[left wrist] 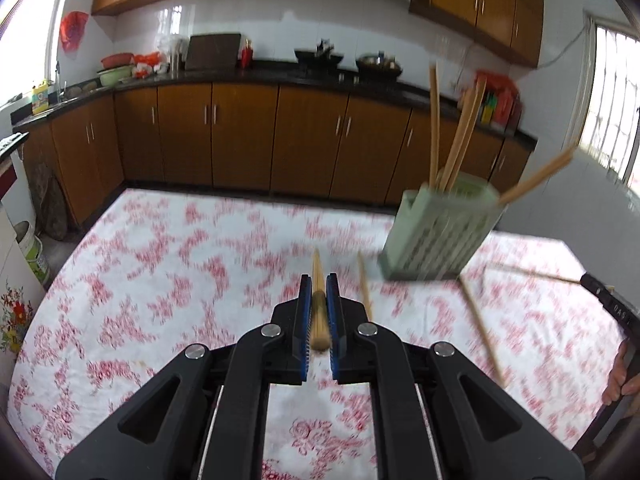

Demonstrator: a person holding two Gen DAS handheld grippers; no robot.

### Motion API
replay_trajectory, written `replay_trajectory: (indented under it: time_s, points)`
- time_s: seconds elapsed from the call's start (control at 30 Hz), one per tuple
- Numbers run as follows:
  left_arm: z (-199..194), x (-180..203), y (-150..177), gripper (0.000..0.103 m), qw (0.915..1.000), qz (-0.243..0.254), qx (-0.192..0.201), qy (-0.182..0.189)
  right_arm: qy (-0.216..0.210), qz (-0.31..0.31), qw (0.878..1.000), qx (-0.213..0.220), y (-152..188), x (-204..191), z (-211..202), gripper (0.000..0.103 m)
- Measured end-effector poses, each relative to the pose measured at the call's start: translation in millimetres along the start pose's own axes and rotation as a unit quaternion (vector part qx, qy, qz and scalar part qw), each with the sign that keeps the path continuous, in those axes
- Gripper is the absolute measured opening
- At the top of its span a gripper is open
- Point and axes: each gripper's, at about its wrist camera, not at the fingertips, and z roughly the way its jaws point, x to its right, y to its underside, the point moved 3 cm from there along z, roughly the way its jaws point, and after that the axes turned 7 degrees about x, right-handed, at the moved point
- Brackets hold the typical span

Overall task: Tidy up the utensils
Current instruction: 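Raise the left tool's chopstick above the green holder while the right tool carries its own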

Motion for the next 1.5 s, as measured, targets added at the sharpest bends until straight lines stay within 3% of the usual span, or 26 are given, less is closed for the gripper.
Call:
replay_trajectory:
  time_s: [0.17,0.53,0.77,0.97,1.3,1.5]
  points:
    - [-16,2,-25,0.008,0.9992,-0.011,0.038,0.007,-0.009,0.003,0.999,0.037,-19,-4,-14,0.008]
    - [-28,9,-43,0.008,0.9981,0.001,0.060,0.012,-0.034,-0.002,0.997,0.065,-47,-15,-31,0.008]
    - [-58,30,-75,0.008,0.9941,0.013,0.093,0.055,-0.098,0.019,0.990,0.096,-92,-26,-65,0.008]
    - [-76,57,-97,0.008,0.9897,0.032,0.098,0.099,-0.137,0.028,0.980,0.139,-131,-39,-87,0.008]
    - [-72,90,-135,0.008,0.9844,0.031,0.118,0.126,-0.146,0.025,0.973,0.175,-166,-64,-76,0.008]
    - [-55,107,-162,0.007,0.9786,0.014,0.176,0.106,-0.139,0.019,0.973,0.185,-181,-76,-54,0.008]
